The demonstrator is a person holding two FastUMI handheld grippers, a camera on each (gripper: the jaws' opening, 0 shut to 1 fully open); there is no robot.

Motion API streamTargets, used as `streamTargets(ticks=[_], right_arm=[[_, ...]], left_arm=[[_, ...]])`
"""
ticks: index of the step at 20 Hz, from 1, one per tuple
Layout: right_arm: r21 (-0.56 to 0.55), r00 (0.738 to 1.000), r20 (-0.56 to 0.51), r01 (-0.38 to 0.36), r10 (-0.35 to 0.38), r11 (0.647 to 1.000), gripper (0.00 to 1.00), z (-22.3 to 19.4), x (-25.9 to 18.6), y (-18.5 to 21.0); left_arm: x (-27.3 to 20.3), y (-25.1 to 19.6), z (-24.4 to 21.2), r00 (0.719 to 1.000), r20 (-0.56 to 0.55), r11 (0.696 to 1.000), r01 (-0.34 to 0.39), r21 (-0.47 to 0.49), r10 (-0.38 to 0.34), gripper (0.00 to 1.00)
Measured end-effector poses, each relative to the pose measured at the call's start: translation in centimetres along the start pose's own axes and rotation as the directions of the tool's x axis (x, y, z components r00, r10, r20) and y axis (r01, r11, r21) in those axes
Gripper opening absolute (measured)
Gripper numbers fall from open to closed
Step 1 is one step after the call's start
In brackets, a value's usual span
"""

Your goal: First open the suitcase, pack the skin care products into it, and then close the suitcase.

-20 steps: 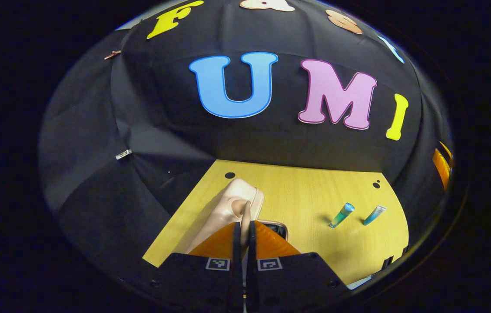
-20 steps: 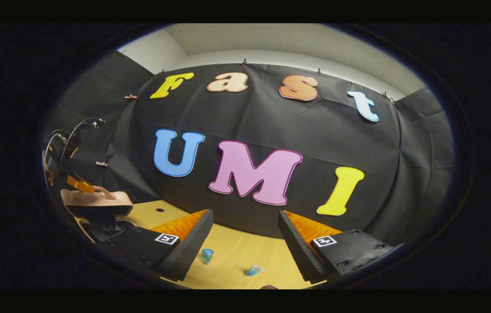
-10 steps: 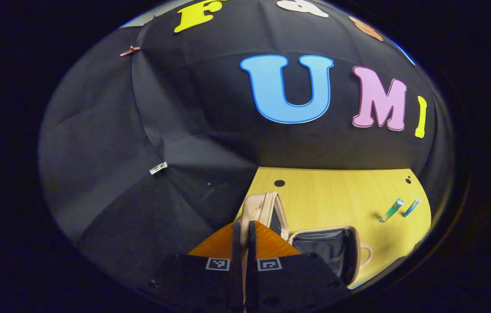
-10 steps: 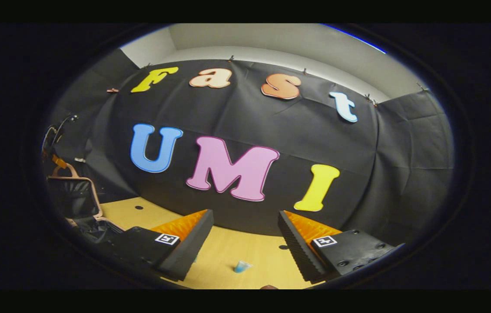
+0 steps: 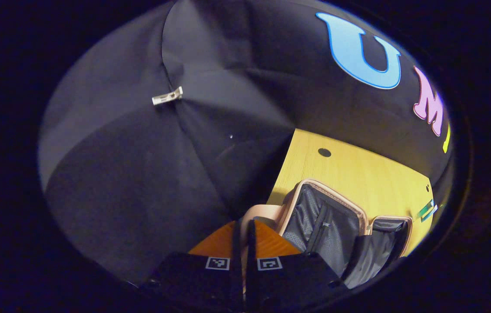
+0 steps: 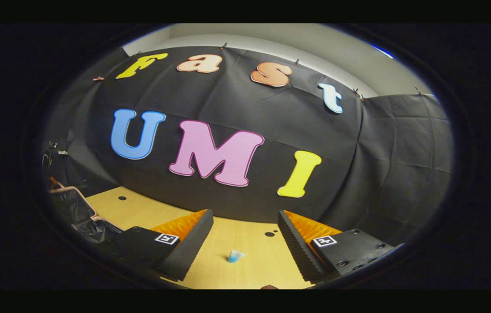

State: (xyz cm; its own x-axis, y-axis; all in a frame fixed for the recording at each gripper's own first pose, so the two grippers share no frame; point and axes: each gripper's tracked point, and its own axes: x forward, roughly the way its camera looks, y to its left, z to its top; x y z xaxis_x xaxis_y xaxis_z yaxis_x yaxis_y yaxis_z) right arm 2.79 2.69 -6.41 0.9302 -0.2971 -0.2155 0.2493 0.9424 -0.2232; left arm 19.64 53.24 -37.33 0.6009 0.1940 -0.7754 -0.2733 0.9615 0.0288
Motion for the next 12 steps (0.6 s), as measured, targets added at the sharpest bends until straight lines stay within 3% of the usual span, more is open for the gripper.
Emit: streamTargets(ticks=[4,8,10,12], right_arm=[[0.003,0.996,-0.059,0.061,-0.061,0.998,0.95,-1.7,-0.9,-1.2],[-0.006,0.99,-0.079,0.114,-0.114,0.994,0.95,-2.8,-2.1,-2.6],[0.001,0.989,-0.081,0.124,-0.123,0.992,0.95,-3.3,-2.6,-3.0],[0.004,0.989,-0.072,0.127,-0.126,0.992,0.95,-3.7,-3.2,-3.5]], left_arm=[[3.6,-0.6,-3.1,0.997,-0.069,0.999,-0.045,0.021,0.047,0.11],[4.9,-0.4,-4.2,0.996,-0.056,0.997,-0.068,0.044,0.071,0.23],[3.9,-1.3,-3.0,0.999,-0.002,0.998,-0.039,0.048,0.039,0.46],[1.3,-2.5,-0.8,0.996,0.091,0.995,-0.034,0.093,0.025,0.77]])
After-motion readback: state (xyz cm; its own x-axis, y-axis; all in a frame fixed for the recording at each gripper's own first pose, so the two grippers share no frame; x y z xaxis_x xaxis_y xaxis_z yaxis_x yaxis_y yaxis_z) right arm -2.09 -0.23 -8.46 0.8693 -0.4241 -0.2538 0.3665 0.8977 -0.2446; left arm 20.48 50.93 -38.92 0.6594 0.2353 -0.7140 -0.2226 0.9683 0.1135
